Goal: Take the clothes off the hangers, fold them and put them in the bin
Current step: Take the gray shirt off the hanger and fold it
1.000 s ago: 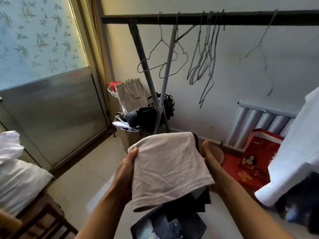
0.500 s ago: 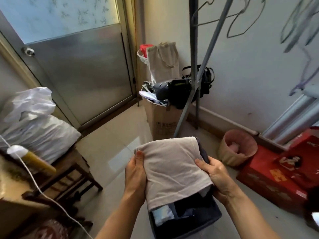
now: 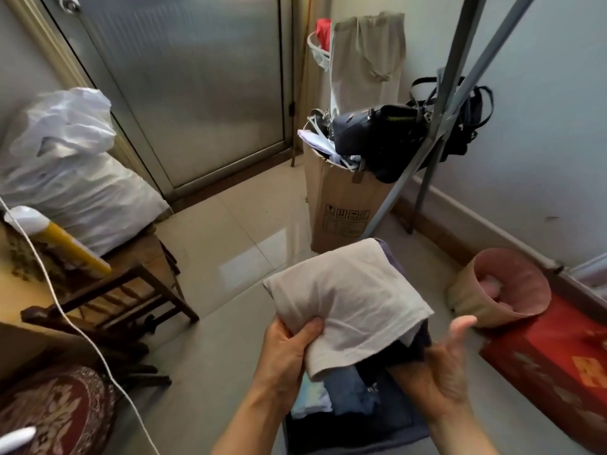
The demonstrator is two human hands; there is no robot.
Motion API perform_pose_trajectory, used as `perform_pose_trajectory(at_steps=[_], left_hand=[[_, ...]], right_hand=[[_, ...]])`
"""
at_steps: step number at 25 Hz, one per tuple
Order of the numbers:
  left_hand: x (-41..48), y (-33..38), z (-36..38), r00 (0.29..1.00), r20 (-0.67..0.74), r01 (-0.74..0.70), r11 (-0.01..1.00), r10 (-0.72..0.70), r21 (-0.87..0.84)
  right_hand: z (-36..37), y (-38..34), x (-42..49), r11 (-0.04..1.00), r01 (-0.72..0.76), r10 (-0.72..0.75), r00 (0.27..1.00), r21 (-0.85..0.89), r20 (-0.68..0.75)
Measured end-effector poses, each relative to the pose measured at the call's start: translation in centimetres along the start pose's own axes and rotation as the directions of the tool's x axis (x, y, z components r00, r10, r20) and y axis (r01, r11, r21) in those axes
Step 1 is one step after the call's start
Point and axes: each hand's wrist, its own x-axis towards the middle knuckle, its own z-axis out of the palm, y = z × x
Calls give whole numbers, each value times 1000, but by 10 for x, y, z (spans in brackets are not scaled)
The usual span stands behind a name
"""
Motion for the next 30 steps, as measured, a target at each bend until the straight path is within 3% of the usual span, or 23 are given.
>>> perform_pose_trajectory(at_steps=[2, 6, 8, 11, 13, 17, 21, 23, 30], left_hand=[[12, -24, -8, 999, -18, -35, 999, 35, 28], [26, -65, -38, 994, 84, -73, 988, 62, 133], [35, -85, -64, 978, 198, 34, 990, -60, 135], [61, -104, -101, 923, 255, 303, 953, -287, -23], [84, -114, -115, 902, 302, 335, 942, -309, -38], [125, -160, -123, 959, 118, 232, 953, -258, 194], [146, -222, -138, 968, -70, 251, 946, -242, 207], [154, -257, -149, 967, -129, 248, 937, -222, 244], [190, -351, -176, 933, -260, 341, 836, -247, 431]], right_hand=[[-1, 24, 14, 982, -75, 62, 995, 174, 79], [-30, 70, 45, 982, -180, 170, 972, -56, -160], [-53, 81, 60, 962, -260, 237, 945, -82, -224], [-83, 86, 74, 940, -319, 291, 934, -119, -207], [-100, 92, 80, 912, -374, 348, 922, -166, -170], [-147, 120, 95, 834, -478, 418, 873, -275, -251], [-194, 163, 110, 787, -385, 167, 885, -482, -433], [-217, 183, 120, 744, -393, 112, 870, -540, -480], [-301, 241, 151, 592, -551, 148, 792, -588, -593]])
